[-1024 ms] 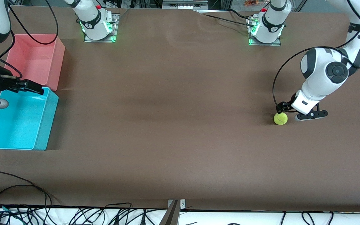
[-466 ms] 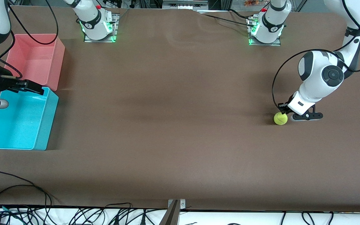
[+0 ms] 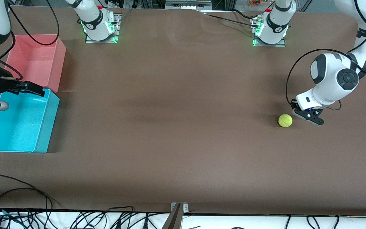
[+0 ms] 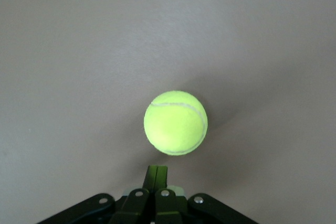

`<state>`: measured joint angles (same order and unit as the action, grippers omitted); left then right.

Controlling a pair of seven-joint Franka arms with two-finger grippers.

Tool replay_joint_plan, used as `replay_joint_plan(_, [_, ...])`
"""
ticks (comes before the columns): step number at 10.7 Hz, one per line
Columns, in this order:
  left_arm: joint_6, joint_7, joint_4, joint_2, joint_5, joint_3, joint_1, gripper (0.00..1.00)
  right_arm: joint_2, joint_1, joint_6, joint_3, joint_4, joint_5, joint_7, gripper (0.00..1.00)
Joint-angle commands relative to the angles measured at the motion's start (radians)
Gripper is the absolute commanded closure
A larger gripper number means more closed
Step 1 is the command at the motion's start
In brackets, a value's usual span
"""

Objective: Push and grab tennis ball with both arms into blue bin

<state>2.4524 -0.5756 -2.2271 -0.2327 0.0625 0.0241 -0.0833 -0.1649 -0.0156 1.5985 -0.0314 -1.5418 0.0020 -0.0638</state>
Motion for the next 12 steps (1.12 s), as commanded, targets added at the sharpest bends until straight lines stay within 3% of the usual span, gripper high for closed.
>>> replay_joint_plan(1, [0.034, -0.333, 0.009, -0.022, 0.002, 0.0, -0.013, 1.0, -0.01, 0.005, -0.019, 0.001, 0.025, 0.016, 0.016, 0.0])
replay_joint_plan(5, [0.086, -0.573, 0.012, -0.091, 0.0, 0.0, -0.058, 1.0, -0.015, 0.005, -0.019, 0.001, 0.023, 0.015, 0.018, 0.0])
replay_joint_plan(12, [0.088, -0.887, 0.153, -0.206, -0.064, 0.002, -0.078, 1.0, -0.016, 0.006, -0.019, 0.001, 0.023, 0.013, 0.018, 0.0])
